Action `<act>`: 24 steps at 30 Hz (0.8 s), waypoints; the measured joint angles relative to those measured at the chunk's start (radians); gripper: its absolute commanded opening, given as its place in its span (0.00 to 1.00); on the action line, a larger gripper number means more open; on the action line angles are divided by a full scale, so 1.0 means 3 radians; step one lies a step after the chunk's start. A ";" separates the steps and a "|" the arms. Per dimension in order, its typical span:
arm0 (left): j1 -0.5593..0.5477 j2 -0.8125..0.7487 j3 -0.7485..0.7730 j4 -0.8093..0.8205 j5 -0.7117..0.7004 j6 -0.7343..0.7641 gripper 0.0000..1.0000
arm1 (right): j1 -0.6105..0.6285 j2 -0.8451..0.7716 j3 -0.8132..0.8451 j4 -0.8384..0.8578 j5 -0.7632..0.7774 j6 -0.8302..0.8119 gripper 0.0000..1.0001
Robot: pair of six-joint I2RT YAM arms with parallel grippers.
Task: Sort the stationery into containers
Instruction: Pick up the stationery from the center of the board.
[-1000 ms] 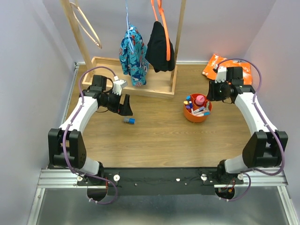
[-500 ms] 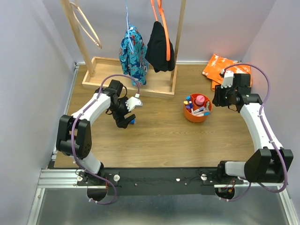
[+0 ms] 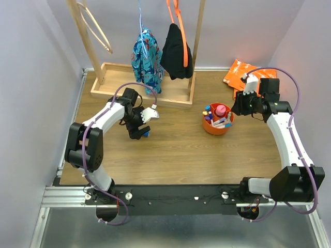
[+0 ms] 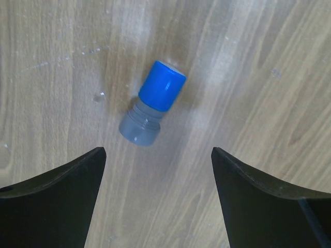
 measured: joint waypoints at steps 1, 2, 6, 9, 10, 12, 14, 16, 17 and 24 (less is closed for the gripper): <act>-0.0006 0.0029 0.0000 0.0039 0.0000 0.0000 0.90 | 0.0000 0.0001 0.0003 0.0000 -0.0020 0.0000 0.43; -0.0015 0.0067 0.0000 0.0085 0.0000 -0.0001 0.90 | 0.0000 0.0001 0.0003 -0.0001 -0.0032 0.0000 0.43; -0.0037 0.0177 0.0000 0.0231 0.0000 -0.0004 0.87 | 0.0000 0.0004 0.0004 -0.0005 -0.0055 0.0000 0.43; -0.0048 0.0257 0.0000 0.0347 -0.0001 0.0000 0.83 | 0.0000 0.0004 0.0008 -0.0010 -0.0071 0.0000 0.43; -0.0051 0.0282 0.0000 0.0370 -0.0001 0.0000 0.83 | 0.0000 0.0004 0.0009 -0.0011 -0.0075 0.0000 0.43; -0.0058 0.0354 0.0000 0.0397 0.0000 0.0004 0.83 | 0.0000 0.0004 0.0009 -0.0013 -0.0084 0.0000 0.43; -0.0058 0.0411 0.0000 0.0403 0.0000 0.0010 0.83 | 0.0000 0.0003 0.0009 -0.0018 -0.0086 0.0000 0.43; -0.0058 0.0454 0.0000 0.0404 0.0001 0.0017 0.82 | 0.0000 0.0004 0.0009 -0.0023 -0.0086 0.0001 0.43; -0.0058 0.0458 0.0000 0.0406 0.0003 0.0018 0.82 | 0.0000 0.0004 0.0009 -0.0023 -0.0086 0.0001 0.43; -0.0172 0.0460 0.0000 0.0474 0.0024 0.0022 0.80 | -0.0003 0.0004 0.0009 -0.0022 -0.0086 0.0003 0.43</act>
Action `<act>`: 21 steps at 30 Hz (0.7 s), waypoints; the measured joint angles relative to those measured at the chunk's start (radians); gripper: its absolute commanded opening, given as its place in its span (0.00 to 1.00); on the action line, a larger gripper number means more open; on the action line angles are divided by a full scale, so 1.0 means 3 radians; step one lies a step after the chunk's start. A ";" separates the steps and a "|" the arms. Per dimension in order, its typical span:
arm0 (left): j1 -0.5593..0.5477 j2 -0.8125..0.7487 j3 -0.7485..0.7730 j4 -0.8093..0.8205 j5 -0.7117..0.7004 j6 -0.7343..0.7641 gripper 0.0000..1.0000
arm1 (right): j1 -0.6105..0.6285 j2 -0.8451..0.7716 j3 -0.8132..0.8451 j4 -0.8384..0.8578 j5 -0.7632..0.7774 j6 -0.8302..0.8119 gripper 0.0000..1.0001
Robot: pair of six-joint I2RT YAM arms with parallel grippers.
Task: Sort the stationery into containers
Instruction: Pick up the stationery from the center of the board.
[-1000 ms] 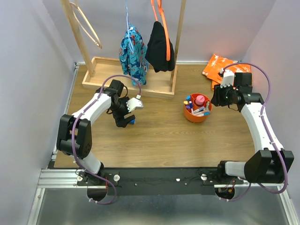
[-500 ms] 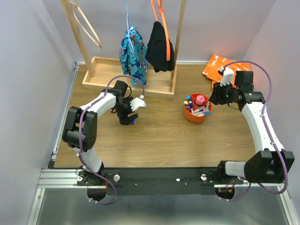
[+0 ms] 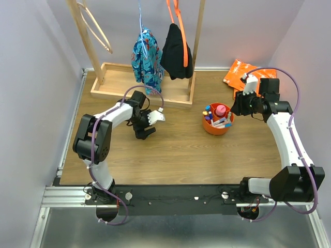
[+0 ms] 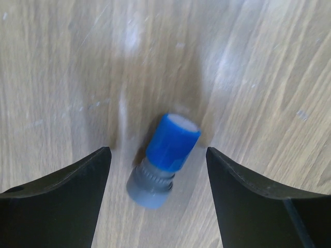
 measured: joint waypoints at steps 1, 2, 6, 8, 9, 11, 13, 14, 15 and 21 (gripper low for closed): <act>-0.0027 0.0001 0.0000 0.0003 0.0001 0.0003 0.79 | 0.0000 0.0001 0.0000 -0.0001 0.0000 0.0000 0.43; -0.0051 0.0005 0.0000 0.0004 0.0000 0.0011 0.77 | 0.0000 0.0003 0.0000 -0.0001 0.0000 0.0000 0.43; -0.0158 0.0051 -0.0001 0.0020 -0.0009 0.0100 0.67 | 0.0000 0.0011 0.0000 -0.0001 0.0000 0.0000 0.43; -0.0184 0.0057 -0.0001 0.0043 -0.0031 0.0154 0.61 | 0.0000 0.0011 0.0000 -0.0001 0.0000 0.0000 0.43; -0.0192 0.0061 -0.0001 0.0052 -0.0042 0.0174 0.56 | 0.0000 0.0011 0.0000 -0.0001 0.0000 0.0000 0.43; -0.0193 0.0066 -0.0001 0.0056 -0.0052 0.0230 0.54 | 0.0000 0.0011 0.0000 -0.0001 0.0000 0.0000 0.43; -0.0200 0.0070 -0.0001 0.0039 -0.0088 0.0289 0.43 | 0.0000 0.0011 0.0001 -0.0003 0.0000 0.0000 0.43; -0.0203 0.0070 -0.0001 0.0031 -0.0092 0.0313 0.38 | 0.0000 0.0013 0.0004 -0.0005 0.0000 0.0000 0.43; -0.0215 0.0070 -0.0005 0.0006 -0.0107 0.0354 0.28 | 0.0000 0.0014 0.0008 -0.0008 0.0000 0.0000 0.43; -0.0301 0.0226 0.0383 -0.0518 -0.0121 0.0434 0.00 | -0.0014 0.0013 0.0052 -0.0022 0.0025 -0.0003 0.43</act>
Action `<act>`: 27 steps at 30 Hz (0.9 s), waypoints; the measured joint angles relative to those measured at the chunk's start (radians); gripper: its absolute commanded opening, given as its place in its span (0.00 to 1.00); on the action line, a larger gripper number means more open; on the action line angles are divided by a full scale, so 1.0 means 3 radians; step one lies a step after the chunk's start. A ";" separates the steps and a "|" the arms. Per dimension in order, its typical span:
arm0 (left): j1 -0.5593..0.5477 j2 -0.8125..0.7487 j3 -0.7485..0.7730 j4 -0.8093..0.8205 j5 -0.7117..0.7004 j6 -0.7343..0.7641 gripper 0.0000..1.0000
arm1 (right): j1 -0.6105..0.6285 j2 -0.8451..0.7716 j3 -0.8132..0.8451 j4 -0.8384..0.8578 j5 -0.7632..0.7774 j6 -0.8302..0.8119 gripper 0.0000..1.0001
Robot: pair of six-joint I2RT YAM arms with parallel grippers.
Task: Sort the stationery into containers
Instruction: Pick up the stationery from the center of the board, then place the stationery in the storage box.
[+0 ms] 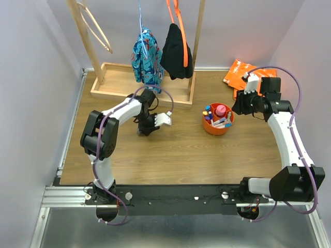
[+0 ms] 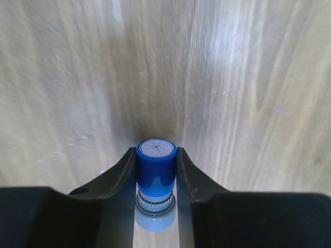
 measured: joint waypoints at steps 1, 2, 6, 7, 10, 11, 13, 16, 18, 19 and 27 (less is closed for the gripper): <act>-0.0015 0.0037 0.0098 -0.0076 0.0009 -0.0003 0.00 | -0.0010 -0.0004 0.0004 -0.0003 0.0018 0.0000 0.43; -0.0066 0.0111 0.0361 -0.0309 0.0061 -0.0033 0.00 | -0.0019 -0.0010 0.0004 -0.0008 0.0031 -0.0001 0.43; -0.0355 0.0397 0.1751 -0.0987 0.0478 -0.0127 0.00 | -0.0093 -0.0081 -0.0006 -0.0023 0.0099 0.0010 0.42; -0.0440 0.0448 0.2120 -0.1069 0.0643 -0.0154 0.00 | -0.0121 -0.0107 -0.0015 -0.0023 0.0108 0.0017 0.42; -0.0618 0.0539 0.2837 -0.1179 0.1003 -0.0217 0.00 | -0.0235 -0.0215 -0.0089 -0.0019 0.0160 0.0104 0.42; -0.0671 0.0558 0.3019 -0.1236 0.1109 -0.0244 0.00 | -0.0258 -0.0233 -0.0103 -0.0019 0.0173 0.0134 0.42; -0.0788 0.0581 0.3249 -0.1283 0.1319 -0.0356 0.00 | -0.0294 -0.0254 -0.0125 -0.0018 0.0211 0.0188 0.42; -0.0907 0.0576 0.3204 -0.1114 0.1518 -0.0558 0.00 | -0.0360 -0.0256 -0.0135 -0.0017 0.0240 0.0300 0.42; -0.0987 0.0559 0.2967 -0.0707 0.1586 -0.0777 0.00 | -0.0437 -0.0256 -0.0135 -0.0017 0.0252 0.0361 0.42; -0.1012 0.0567 0.2873 -0.0514 0.1597 -0.0889 0.00 | -0.0473 -0.0256 -0.0135 -0.0015 0.0258 0.0387 0.42; -0.1207 0.1021 0.2944 0.1108 0.1488 -0.1773 0.00 | -0.0659 -0.0301 -0.0263 0.0000 0.0273 0.0495 0.42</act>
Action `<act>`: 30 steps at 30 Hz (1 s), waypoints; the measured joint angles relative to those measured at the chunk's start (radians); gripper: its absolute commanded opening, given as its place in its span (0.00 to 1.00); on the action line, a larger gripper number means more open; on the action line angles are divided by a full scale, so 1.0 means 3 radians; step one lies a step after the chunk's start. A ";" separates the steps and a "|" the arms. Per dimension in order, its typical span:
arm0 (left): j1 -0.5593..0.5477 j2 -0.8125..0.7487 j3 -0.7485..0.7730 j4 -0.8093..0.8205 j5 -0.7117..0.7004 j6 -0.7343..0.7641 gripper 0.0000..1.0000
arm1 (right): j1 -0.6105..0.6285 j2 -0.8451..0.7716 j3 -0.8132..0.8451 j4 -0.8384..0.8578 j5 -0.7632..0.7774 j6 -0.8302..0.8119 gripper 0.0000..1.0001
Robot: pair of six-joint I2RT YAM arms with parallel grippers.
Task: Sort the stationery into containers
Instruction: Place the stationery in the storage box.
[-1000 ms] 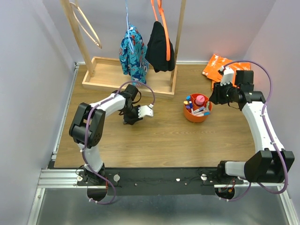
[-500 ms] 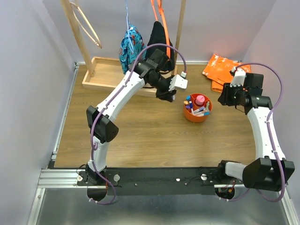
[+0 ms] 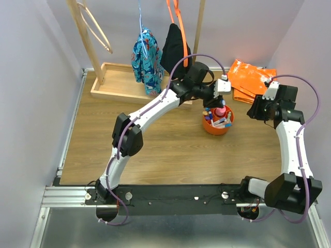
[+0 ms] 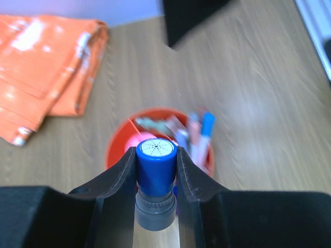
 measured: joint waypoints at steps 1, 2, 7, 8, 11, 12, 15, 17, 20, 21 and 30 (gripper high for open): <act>-0.0013 0.0051 0.0008 0.0192 -0.0060 -0.0127 0.00 | -0.0011 -0.0023 -0.0051 -0.0001 -0.0001 0.0019 0.42; -0.0024 0.0114 0.0015 0.0430 -0.0130 -0.0275 0.00 | -0.0020 -0.0045 -0.0092 -0.0003 -0.0001 0.0027 0.42; -0.0029 0.0318 0.0022 0.1064 -0.0399 -0.0685 0.00 | -0.0078 -0.0130 -0.0214 -0.0008 -0.0003 0.0067 0.42; -0.0029 0.0350 0.0022 0.1139 -0.0445 -0.0732 0.00 | -0.0090 -0.0140 -0.0224 -0.0008 -0.0003 0.0071 0.42; -0.0018 0.0463 0.0022 0.1364 -0.0590 -0.0893 0.00 | -0.0108 -0.0146 -0.0228 -0.0008 -0.0003 0.0081 0.42; -0.0010 0.0514 0.0022 0.1438 -0.0624 -0.0966 0.00 | -0.0113 -0.0146 -0.0228 -0.0009 -0.0003 0.0084 0.42; 0.0003 0.0615 0.0022 0.1603 -0.0679 -0.1151 0.00 | -0.0153 -0.0145 -0.0228 -0.0009 -0.0003 0.0093 0.42; 0.0011 0.0675 0.0022 0.1689 -0.0684 -0.1254 0.00 | -0.0177 -0.0145 -0.0228 -0.0010 -0.0001 0.0097 0.42; 0.0014 0.0752 0.0022 0.1801 -0.0685 -0.1408 0.00 | -0.0178 -0.0146 -0.0230 -0.0010 -0.0001 0.0104 0.42; 0.0015 0.0764 0.0022 0.1816 -0.0685 -0.1441 0.00 | -0.0178 -0.0148 -0.0234 -0.0010 -0.0003 0.0108 0.42; 0.0018 0.0933 0.0061 0.2050 -0.0685 -0.1619 0.00 | -0.0179 -0.0261 -0.0267 -0.0112 0.0046 0.0123 0.42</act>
